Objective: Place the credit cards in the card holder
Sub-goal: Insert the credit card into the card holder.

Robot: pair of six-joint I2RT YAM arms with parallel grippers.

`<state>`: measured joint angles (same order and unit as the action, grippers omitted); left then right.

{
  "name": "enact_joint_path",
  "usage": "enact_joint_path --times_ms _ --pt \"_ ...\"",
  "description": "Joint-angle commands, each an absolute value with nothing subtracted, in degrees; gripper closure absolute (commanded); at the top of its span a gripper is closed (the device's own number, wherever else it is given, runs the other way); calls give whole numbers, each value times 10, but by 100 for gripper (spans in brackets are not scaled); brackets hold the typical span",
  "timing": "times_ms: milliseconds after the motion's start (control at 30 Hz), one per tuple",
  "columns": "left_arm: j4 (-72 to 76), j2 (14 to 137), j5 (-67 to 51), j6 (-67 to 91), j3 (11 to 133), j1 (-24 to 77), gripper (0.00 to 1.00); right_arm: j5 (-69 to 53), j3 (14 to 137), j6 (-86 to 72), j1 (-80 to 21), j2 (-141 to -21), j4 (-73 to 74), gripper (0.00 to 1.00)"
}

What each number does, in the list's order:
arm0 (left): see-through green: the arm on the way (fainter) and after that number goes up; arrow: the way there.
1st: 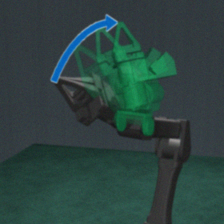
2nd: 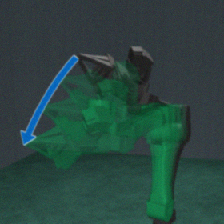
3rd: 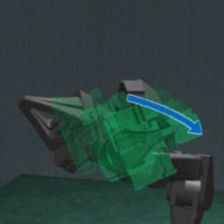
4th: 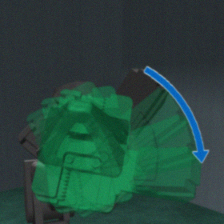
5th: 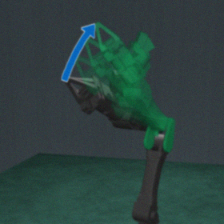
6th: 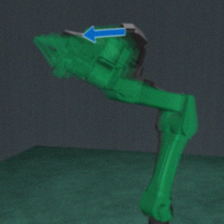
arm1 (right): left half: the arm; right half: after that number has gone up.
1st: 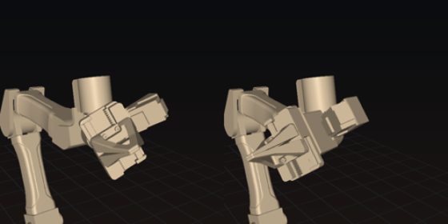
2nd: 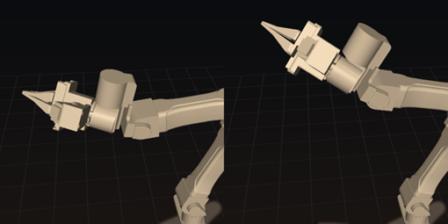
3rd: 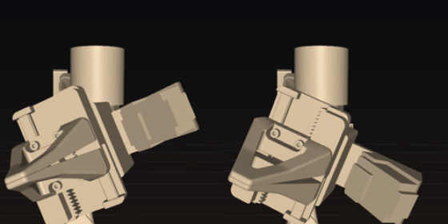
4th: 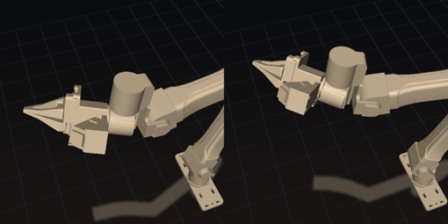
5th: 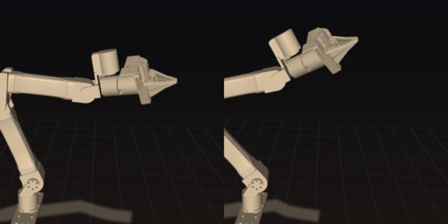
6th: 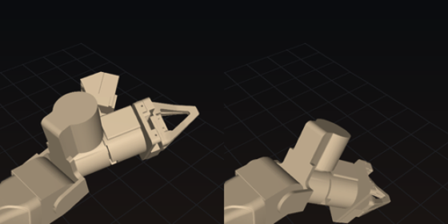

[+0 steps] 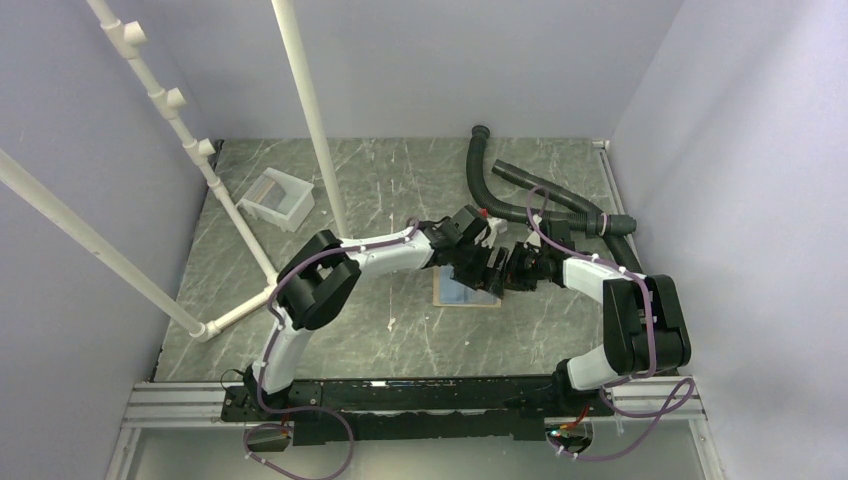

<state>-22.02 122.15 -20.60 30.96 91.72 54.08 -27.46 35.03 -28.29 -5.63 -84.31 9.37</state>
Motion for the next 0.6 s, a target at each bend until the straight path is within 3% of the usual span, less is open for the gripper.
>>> enact_joint_path --times_ms 0,133,333,567 --pt "-98 1185 -248 323 883 547 18 -285 341 -281 -60 -842 99 96" --pt "-84 1154 -229 335 843 537 18 -283 341 -277 -60 -842 101 96" --pt "-186 1143 -149 337 840 531 18 -281 341 -277 -60 -840 101 96" --pt "-186 1156 -146 350 836 532 17 -282 341 -274 -60 -843 102 96"
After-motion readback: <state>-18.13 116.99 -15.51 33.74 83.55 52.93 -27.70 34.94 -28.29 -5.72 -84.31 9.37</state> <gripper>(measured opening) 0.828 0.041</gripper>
